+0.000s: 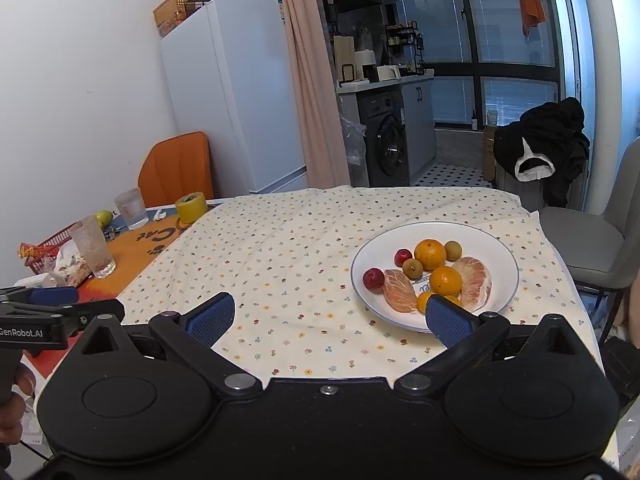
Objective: Organize fruits
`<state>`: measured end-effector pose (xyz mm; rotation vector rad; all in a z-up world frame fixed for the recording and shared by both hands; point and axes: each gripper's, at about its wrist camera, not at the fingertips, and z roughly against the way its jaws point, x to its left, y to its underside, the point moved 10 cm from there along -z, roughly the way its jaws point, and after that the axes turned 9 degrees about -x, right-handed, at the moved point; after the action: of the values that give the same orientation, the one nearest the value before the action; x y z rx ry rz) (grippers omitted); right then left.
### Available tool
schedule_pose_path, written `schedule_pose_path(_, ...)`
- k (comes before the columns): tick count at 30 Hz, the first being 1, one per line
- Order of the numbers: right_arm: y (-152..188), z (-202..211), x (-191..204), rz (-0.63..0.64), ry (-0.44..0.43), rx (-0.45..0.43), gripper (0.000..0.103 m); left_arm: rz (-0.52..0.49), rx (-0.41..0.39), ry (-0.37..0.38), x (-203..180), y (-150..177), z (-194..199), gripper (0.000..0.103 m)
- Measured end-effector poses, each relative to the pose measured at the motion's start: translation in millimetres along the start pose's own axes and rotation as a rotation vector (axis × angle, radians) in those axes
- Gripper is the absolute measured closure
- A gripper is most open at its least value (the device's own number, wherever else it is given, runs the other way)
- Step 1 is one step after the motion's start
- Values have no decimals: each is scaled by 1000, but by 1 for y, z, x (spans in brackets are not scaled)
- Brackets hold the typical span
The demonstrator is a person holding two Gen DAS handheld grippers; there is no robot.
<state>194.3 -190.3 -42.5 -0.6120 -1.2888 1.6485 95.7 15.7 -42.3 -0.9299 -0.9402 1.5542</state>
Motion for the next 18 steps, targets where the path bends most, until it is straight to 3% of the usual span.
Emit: schedule_pose_path(18,2,-2,3,8,-8,9,0,-6,-9,-5,3,-1,2,0)
